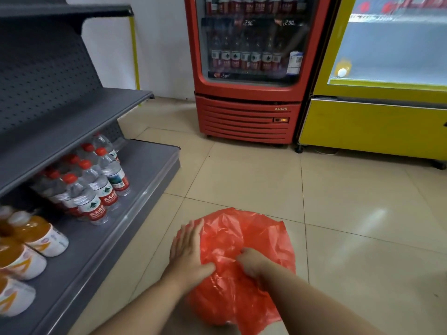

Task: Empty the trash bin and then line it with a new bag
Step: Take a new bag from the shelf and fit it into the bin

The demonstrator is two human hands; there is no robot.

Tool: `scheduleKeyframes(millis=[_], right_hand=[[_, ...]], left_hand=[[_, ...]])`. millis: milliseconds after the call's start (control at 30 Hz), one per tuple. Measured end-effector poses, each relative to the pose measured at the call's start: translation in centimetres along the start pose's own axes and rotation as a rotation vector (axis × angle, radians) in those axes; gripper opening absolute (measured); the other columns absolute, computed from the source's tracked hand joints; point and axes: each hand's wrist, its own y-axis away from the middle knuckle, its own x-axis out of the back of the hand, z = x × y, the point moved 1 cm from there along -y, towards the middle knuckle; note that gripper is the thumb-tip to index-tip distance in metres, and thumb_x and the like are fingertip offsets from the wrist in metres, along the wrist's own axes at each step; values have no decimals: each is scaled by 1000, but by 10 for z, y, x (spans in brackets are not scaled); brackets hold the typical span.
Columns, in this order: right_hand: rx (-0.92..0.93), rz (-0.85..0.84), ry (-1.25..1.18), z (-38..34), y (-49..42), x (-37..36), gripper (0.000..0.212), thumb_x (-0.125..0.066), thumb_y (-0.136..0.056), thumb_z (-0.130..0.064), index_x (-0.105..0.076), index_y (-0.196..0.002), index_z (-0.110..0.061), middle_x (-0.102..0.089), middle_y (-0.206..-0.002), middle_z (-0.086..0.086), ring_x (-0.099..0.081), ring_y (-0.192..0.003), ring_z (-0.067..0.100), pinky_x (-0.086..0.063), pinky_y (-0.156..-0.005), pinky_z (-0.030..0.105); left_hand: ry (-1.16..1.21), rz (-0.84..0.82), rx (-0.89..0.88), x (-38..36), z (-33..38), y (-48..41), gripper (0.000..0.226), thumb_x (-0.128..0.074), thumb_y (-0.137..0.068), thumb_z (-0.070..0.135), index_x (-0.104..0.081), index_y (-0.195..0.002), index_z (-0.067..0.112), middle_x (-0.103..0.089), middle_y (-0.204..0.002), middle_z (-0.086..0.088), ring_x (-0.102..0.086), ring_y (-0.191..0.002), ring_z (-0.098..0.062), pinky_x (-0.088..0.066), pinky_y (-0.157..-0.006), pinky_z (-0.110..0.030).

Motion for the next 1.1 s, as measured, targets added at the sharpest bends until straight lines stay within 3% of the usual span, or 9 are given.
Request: scheduleKeyframes(millis=[67,167,367,433,500,600,667,933,1100], right_hand=[[49,-67,297,1,0,-5,34,-33,-98,-3,-51,-122,13,-50,-134,30,-48,-123,41,-34,-102,36],[136,-30,508,4,-5,-6,26,-42,-95,-8,-61,-102,8,-57,-128,27,-54,-118,37,-42,-88,35],[389,786,819,23,-4,14,29,-40,-67,-15,-67,-59,-23,-67,-64,-5,-66,-78,20,-38,-87,38],[355,885,721,37,-9,18,22,-52,-73,-15,-68,-63,-28,-71,-95,-5,-61,-111,22,-17,-105,43],[308,821,624,48,-13,17,18,-51,-87,-16,-67,-84,-24,-39,-149,3,-19,-145,30,5,-113,46],[293,684,554,55,-23,9,40,-20,-93,-29,-57,-104,-18,0,-160,9,9,-146,36,-2,-117,54],[317,553,551,53,-29,1,53,-6,-88,-32,-52,-109,-14,1,-160,12,1,-147,34,-7,-119,50],[223,133,658,59,-55,-16,33,-28,-98,-17,-43,-126,-10,0,-159,17,-10,-145,39,-4,-118,52],[187,-10,730,61,-56,-15,33,-33,-95,-9,-50,-123,-3,-46,-137,22,-48,-124,36,-37,-104,41]], left_hand=[[-132,-144,0,-6,-3,-7,96,-49,-68,49,9,-145,35,6,-159,-1,16,-144,-21,10,-116,-40],[-370,-301,-28,-16,-1,-15,79,-50,-86,45,-3,-147,31,-9,-159,1,11,-145,-26,10,-117,-46],[-563,-329,-80,-32,5,-25,61,-26,-92,6,-11,-147,26,-17,-157,-1,2,-145,-28,7,-117,-48],[-568,-314,-91,-37,6,-28,67,-27,-89,-1,-11,-147,29,-16,-157,-2,1,-145,-27,8,-117,-47],[-568,-308,-100,-41,8,-31,70,-29,-88,-5,-13,-146,31,-17,-157,-2,1,-146,-27,9,-117,-48],[-583,-335,-116,-46,10,-32,70,-30,-88,-6,-13,-146,29,-15,-157,-4,1,-145,-29,8,-117,-50],[-601,-352,-125,-51,9,-32,64,-29,-90,0,-14,-146,27,-15,-157,-4,1,-145,-29,7,-117,-50],[-645,-537,-71,-73,-1,-36,56,-33,-93,12,-19,-146,25,-9,-158,-8,1,-145,-32,-2,-118,-47],[-618,-596,-82,-79,2,-38,37,-41,-89,15,-52,-125,17,-53,-134,-10,-50,-123,-31,-40,-103,-42]])
